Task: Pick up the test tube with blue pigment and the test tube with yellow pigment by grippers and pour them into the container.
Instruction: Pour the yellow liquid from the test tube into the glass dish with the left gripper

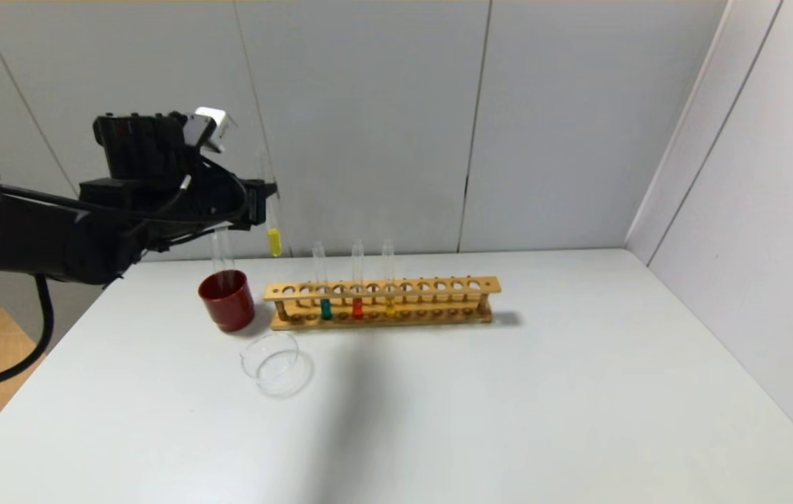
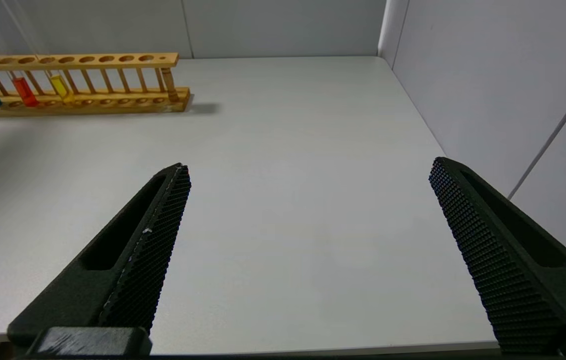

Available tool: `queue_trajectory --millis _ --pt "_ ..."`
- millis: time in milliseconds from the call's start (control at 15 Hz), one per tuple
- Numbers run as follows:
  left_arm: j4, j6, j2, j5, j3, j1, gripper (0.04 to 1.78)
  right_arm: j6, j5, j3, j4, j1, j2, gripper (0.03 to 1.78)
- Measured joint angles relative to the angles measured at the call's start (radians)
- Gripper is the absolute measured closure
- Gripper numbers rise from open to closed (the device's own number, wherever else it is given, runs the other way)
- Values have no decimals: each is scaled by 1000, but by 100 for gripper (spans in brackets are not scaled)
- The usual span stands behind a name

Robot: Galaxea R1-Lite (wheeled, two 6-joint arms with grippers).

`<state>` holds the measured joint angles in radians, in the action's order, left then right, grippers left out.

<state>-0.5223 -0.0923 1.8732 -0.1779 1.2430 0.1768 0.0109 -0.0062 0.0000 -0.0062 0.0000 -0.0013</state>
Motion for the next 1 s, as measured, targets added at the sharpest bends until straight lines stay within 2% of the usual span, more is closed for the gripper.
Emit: queue_trajectory --millis 200,333,533,1000 --pt "107 -33 -96 26 14 -5 152 0 0 0 -1 0 0 6" --pt "176 -130 -175 90 -59 -22 152 0 0 0 -1 0 0 6" --pt "201 -281 -272 139 -199 -52 152 0 0 0 -1 0 0 6" --pt "187 -456 -357 150 -464 -71 152 0 0 0 -1 0 0 6"
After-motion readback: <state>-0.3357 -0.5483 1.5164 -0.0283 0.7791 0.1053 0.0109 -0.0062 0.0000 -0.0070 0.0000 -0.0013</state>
